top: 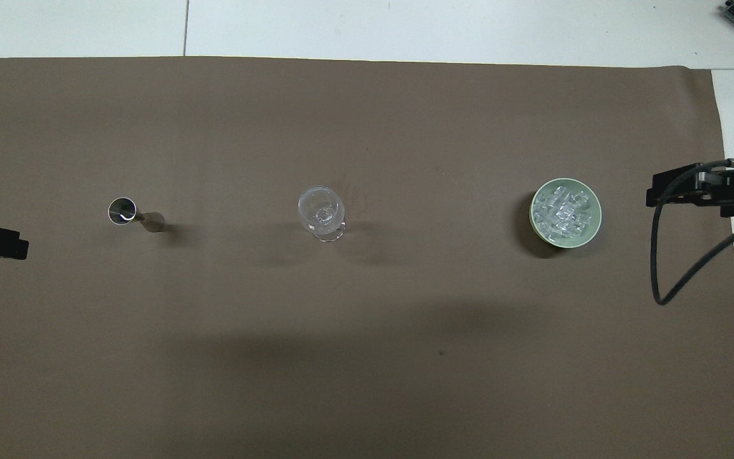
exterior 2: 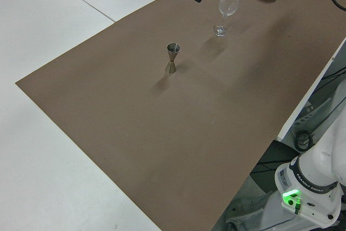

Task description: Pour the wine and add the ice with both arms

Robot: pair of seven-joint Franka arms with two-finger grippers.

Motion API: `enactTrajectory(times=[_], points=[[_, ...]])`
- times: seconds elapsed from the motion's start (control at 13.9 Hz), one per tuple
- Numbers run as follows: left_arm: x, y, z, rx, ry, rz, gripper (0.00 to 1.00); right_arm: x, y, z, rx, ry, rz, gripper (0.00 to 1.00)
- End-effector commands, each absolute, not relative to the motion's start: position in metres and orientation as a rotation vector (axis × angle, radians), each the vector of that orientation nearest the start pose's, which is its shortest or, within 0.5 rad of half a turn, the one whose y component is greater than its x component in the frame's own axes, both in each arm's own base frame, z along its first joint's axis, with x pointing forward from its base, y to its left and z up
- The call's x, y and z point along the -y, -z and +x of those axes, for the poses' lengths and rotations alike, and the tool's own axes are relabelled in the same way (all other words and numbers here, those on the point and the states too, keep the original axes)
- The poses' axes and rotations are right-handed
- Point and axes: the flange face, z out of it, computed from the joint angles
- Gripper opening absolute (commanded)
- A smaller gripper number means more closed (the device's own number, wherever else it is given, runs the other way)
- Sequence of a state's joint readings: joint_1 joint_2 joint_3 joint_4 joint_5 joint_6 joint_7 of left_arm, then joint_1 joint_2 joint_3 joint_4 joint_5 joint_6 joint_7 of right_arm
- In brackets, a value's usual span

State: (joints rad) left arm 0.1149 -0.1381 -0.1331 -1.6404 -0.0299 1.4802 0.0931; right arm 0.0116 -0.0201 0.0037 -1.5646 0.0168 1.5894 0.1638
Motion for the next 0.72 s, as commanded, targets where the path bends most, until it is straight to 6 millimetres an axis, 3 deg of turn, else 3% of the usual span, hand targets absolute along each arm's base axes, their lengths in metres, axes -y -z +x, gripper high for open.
enactTrajectory(times=[0.0,0.22,0.65], points=[[0.017,-0.661,0.501,-0.204,-0.011,-3.142,1.0,0.001,-0.639,0.551,-0.271,0.079,-3.091,1.0],[0.017,-0.66,0.502,-0.188,-0.013,-3.148,1.0,0.008,-0.64,0.552,-0.125,0.09,-3.12,1.0],[0.014,-0.647,0.501,-0.144,-0.073,-3.167,1.0,0.004,-0.641,0.555,-0.099,0.126,-3.12,1.0]])
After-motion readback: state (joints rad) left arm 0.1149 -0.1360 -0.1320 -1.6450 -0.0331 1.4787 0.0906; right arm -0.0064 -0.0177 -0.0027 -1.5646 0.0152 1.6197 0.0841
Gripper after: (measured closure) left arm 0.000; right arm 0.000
